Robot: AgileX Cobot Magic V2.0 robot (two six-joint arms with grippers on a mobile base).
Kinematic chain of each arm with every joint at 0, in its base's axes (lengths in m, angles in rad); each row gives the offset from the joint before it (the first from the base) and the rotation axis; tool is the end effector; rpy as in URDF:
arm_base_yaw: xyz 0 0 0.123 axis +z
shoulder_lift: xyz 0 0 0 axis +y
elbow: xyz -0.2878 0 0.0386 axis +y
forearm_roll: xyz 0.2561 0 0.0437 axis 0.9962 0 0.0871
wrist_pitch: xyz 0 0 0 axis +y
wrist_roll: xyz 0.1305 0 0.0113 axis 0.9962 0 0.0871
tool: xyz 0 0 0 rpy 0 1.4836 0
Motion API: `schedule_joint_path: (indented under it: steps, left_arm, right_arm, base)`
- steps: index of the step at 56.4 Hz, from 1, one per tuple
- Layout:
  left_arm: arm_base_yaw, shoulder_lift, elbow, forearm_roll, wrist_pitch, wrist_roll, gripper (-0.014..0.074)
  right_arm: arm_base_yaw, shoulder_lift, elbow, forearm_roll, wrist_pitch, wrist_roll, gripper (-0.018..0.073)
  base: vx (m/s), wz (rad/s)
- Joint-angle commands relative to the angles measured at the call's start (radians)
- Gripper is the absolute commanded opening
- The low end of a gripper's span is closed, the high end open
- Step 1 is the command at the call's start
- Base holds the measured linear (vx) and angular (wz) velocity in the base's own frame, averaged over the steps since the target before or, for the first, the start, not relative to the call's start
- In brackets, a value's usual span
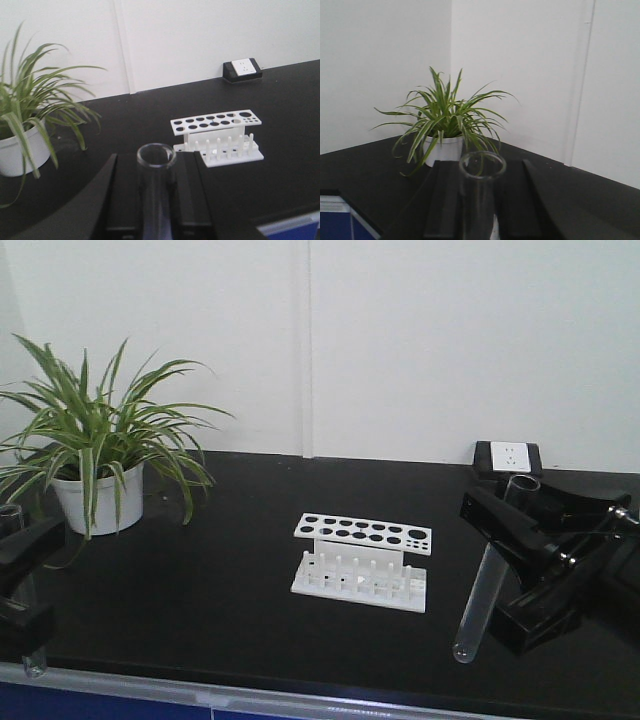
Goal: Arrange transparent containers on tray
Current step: 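Drive the base to the counter with the yellow tray, holding tubes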
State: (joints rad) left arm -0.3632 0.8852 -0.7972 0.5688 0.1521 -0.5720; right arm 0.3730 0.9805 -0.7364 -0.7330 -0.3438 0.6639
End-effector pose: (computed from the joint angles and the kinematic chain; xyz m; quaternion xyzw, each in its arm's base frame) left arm 0.2245 -0.0738 0.3743 0.1059 0.7436 -0.0917 0.6537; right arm 0.2294 0.1214 0.3772 -0.2187 0.6341 0.1975 0.7149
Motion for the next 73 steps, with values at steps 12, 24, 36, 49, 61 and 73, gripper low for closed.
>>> schedule_joint_path:
  steps: [12, 24, 36, 49, 61, 73]
  left_arm:
    - [-0.006, -0.012, -0.034, -0.002, -0.065, -0.008, -0.0001]
    - [-0.006, -0.012, -0.034, -0.002, -0.065, -0.008, -0.0001]
    - [-0.006, -0.012, -0.034, -0.002, -0.065, -0.008, -0.0001]
    - [-0.006, -0.012, -0.034, -0.002, -0.065, -0.008, -0.0001]
    - [-0.006, -0.012, -0.034, -0.002, -0.065, -0.008, -0.0001]
    - [-0.006, -0.012, -0.034, -0.002, -0.065, -0.008, -0.0001]
  right_arm:
    - [-0.003, -0.015, -0.03, 0.014, -0.063, -0.001, -0.0013]
    - [-0.003, -0.015, -0.03, 0.014, -0.063, -0.001, -0.0013]
    - [-0.003, -0.015, -0.03, 0.014, -0.063, -0.001, -0.0013]
    - [-0.003, -0.015, -0.03, 0.014, -0.063, -0.001, -0.0013]
    - [-0.003, -0.015, -0.03, 0.014, -0.063, -0.001, -0.0013]
    - [-0.003, -0.015, -0.03, 0.014, -0.063, -0.001, -0.0013]
  base:
    - [-0.34, 0.23]
    - [-0.35, 0.25]
    - [-0.35, 0.28]
    - [-0.34, 0.35]
    - [-0.32, 0.48]
    - [-0.26, 0.62]
